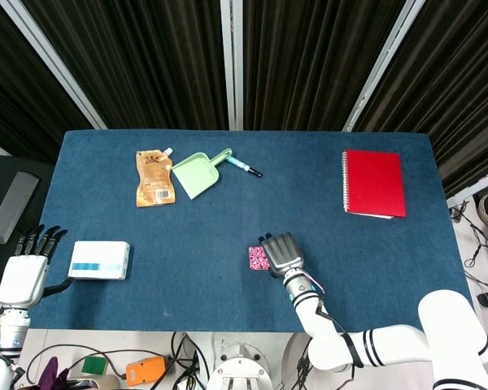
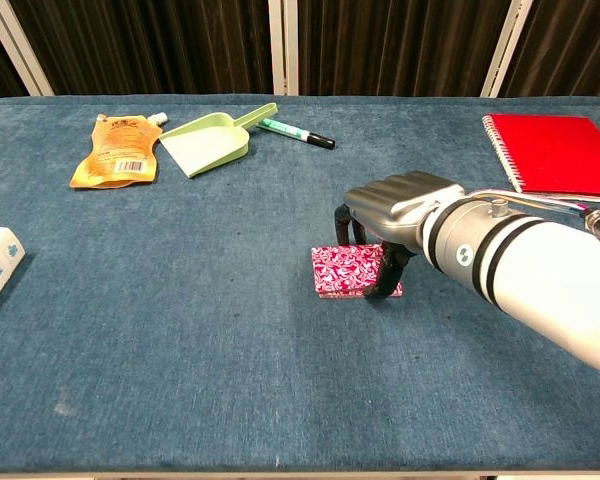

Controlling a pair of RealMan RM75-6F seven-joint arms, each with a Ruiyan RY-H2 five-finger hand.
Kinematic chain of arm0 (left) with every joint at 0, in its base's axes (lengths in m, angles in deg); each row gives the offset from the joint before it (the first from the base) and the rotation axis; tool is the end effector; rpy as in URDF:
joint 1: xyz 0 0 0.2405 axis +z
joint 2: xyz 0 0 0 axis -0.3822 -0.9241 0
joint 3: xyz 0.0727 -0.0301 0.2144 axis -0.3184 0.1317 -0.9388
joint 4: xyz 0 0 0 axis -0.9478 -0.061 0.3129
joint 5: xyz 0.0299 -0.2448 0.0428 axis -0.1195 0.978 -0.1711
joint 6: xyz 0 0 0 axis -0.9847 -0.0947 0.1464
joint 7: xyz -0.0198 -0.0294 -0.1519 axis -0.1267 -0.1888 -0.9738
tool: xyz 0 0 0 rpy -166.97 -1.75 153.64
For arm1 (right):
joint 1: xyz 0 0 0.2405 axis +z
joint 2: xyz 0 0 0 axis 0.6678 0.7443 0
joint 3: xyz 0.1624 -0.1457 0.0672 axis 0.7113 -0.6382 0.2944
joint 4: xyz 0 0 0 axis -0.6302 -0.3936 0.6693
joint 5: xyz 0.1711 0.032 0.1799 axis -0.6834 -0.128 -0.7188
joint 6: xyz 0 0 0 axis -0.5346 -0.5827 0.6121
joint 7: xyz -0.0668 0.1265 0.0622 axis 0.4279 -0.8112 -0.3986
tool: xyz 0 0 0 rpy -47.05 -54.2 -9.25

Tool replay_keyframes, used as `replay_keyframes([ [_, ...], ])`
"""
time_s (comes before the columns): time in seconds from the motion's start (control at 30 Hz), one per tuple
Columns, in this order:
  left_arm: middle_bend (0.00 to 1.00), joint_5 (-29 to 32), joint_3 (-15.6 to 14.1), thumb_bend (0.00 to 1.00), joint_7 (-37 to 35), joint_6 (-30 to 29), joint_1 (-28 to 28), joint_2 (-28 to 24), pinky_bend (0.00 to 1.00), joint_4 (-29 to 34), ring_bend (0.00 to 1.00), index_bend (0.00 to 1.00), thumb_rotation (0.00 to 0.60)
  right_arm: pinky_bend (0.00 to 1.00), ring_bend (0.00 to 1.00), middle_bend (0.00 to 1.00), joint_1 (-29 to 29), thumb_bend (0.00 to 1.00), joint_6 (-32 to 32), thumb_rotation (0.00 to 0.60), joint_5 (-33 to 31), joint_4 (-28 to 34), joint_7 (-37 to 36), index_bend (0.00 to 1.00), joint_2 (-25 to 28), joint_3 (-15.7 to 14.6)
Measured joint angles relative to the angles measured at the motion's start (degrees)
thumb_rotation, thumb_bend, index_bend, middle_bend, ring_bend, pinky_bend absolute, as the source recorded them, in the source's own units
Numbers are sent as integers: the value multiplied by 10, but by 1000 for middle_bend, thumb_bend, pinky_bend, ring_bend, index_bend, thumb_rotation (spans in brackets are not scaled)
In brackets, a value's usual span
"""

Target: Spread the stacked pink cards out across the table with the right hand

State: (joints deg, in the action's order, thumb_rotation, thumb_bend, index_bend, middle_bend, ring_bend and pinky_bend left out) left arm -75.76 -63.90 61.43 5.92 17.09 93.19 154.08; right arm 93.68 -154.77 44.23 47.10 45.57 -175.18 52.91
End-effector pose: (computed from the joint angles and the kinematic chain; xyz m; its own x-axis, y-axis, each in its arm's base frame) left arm -0.3190 0.1916 0.0712 0.4605 0.0442 0.8865 0.8876 -0.0116 -0.4605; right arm -0.0470 -0.2587 -0.1212 0.6346 -0.3872 0.6688 -0.7718 -0.3625 0.5225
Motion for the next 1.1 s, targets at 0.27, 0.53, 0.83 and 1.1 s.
replay_keyframes([
  [0.27,114,0,0,80,1,-1,0,1,0,0,32,137,600,1000,841,526,-7,513,-10,600,37,3,-18,549,0,-13],
  [0.53,114,-2,-1,80,3,-3,1,-1,0,3,32,137,600,1000,843,537,-16,520,-11,600,54,11,-38,564,10,-14],
  [0.83,114,-5,0,80,8,-3,-1,-5,0,11,33,137,600,1000,845,538,-34,520,-1,600,67,24,-97,566,72,6],
  [1.1,113,-3,0,80,19,3,-5,-5,0,21,32,137,600,1000,848,537,-32,520,67,600,53,-65,-140,558,92,21],
])
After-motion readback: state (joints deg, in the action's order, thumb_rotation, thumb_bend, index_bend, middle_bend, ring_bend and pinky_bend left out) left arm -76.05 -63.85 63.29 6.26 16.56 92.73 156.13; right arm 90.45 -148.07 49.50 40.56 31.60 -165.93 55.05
